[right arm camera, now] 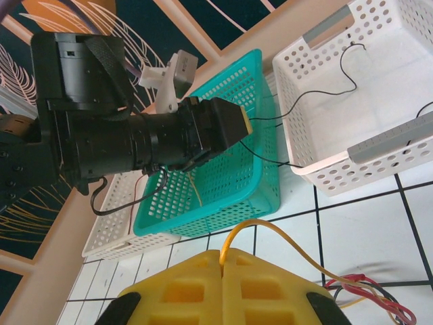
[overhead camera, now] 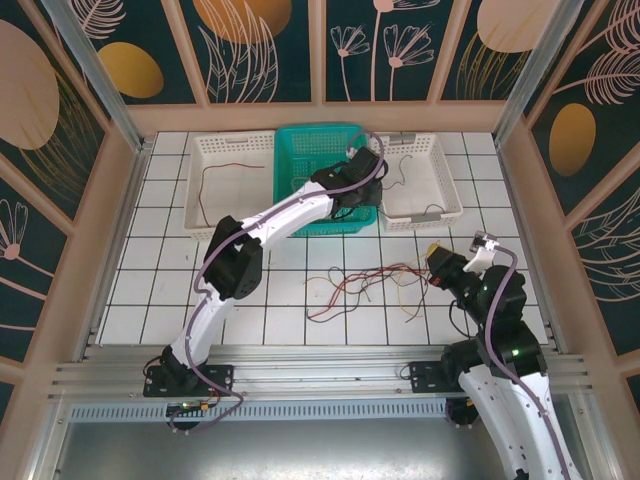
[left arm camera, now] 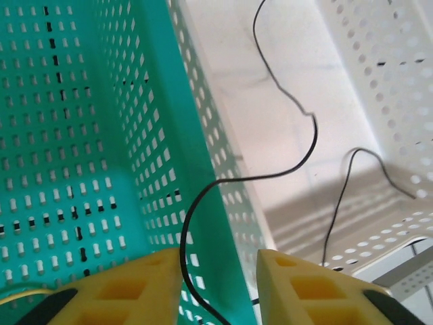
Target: Untangle the cables
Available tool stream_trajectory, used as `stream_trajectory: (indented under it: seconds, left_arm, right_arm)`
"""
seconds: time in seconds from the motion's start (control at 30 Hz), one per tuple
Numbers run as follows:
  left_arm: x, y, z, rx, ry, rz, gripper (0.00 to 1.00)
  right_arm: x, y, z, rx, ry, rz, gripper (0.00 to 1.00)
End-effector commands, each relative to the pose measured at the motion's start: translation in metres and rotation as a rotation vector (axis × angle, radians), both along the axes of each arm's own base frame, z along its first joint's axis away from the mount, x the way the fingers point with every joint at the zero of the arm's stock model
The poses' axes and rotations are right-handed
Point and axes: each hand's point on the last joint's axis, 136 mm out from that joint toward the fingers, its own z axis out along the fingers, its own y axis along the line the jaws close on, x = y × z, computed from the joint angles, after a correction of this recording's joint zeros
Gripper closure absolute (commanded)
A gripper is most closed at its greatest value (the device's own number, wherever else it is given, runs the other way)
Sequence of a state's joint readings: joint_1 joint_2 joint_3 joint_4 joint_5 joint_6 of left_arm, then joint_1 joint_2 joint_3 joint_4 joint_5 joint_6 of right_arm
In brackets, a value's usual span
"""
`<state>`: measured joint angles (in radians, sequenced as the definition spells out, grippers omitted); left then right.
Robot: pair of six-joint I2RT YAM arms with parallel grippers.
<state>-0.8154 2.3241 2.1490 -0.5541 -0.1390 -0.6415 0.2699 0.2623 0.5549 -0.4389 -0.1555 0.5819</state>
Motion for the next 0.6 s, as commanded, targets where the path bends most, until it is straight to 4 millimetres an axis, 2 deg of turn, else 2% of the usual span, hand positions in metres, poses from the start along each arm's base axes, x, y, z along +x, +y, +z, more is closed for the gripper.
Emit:
stream_trajectory:
  seconds: [0.0, 0.13, 0.4, 0.5, 0.57]
  left_arm:
    - [0.0036, -0.0026, -0.0052, 0.008, 0.000, 0.002, 0.71]
    - [0.0026, -0.0028, -0.0069, 0.011, 0.005, -0.001, 0.75]
    - [0.0009, -0.0052, -0.0147, 0.013, 0.023, -0.014, 0.75]
    - [0.0016, -0.0055, -0.0118, 0.009, 0.018, -0.013, 0.82]
    - [0.0024, -0.0060, -0.0073, 0.002, 0.011, -0.011, 0.92]
  right_arm:
    - [-0.0044, -0.0021, 0.0162, 0.001, -0.042, -0.004, 1.00]
    - [-0.0048, -0.0021, 0.0171, -0.001, -0.044, -0.003, 1.00]
    - [-0.0055, -0.0022, 0.0181, -0.001, -0.046, -0.003, 1.00]
    - [-0.0060, -0.0027, 0.0192, 0.000, -0.048, -0.004, 1.00]
    - [-0.0063, -0.0026, 0.0190, 0.001, -0.046, -0.004, 1.00]
